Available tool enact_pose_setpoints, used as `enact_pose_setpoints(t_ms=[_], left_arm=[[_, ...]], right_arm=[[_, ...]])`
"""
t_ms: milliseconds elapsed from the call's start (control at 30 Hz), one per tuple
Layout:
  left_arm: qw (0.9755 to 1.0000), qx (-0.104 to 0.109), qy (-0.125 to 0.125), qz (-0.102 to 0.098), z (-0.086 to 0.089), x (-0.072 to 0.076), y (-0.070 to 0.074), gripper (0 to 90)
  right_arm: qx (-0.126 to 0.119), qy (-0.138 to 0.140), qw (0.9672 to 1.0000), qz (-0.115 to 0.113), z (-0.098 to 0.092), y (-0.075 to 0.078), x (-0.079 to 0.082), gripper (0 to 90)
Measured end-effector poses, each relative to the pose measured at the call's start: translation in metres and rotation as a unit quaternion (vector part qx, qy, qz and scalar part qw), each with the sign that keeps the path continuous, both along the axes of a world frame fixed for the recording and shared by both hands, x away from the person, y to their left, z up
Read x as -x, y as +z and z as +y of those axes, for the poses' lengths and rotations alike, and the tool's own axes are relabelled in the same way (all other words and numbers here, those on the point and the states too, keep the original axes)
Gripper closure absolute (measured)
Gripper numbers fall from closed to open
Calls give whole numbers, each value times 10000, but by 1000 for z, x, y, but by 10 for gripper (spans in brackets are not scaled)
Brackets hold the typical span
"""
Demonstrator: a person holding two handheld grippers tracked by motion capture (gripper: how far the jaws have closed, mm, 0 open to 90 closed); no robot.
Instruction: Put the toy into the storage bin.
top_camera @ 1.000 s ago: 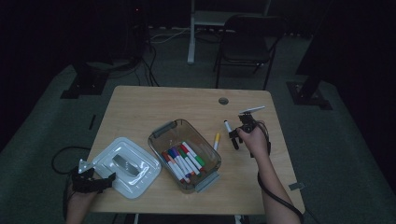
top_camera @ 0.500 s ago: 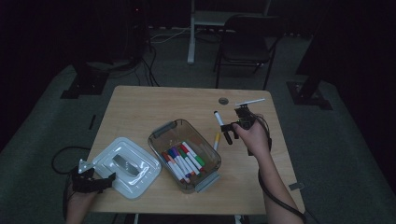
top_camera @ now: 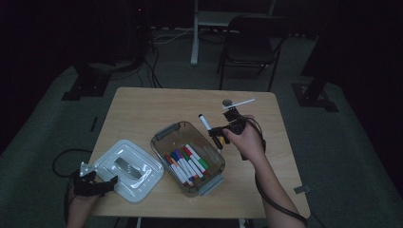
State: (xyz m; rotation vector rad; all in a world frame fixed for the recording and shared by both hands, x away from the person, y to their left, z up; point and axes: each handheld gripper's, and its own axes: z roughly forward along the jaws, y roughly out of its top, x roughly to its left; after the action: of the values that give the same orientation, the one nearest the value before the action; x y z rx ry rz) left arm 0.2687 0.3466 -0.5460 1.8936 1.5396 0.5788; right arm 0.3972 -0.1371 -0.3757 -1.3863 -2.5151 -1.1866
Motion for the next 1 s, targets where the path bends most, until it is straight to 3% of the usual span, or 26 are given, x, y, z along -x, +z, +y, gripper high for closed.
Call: enact_pose_setpoints(t_ms=[333,400,533,567,733,1000], left_arm=[[10000,-1,-2,1,0,0,0,5],[10000,0,-1,0,0,0,0,5],[10000,0,-1,1,0,0,0,5],[10000,1,-1,0,0,0,0,5],[10000,1,-4,0,0,0,0,5],[10000,2,-7,-1,0,0,0,5]], right_arm=[[44,788,9969,-13,57,1,24,763],[-35,936,9956,32,67,0,28,764],[96,1185,9927,180,86,-5,33,763],[230,1214,9922,187,90,-7,34,763],[374,1294,9904,325,107,-20,35,763],[760,1361,9850,745,129,-50,28,761]])
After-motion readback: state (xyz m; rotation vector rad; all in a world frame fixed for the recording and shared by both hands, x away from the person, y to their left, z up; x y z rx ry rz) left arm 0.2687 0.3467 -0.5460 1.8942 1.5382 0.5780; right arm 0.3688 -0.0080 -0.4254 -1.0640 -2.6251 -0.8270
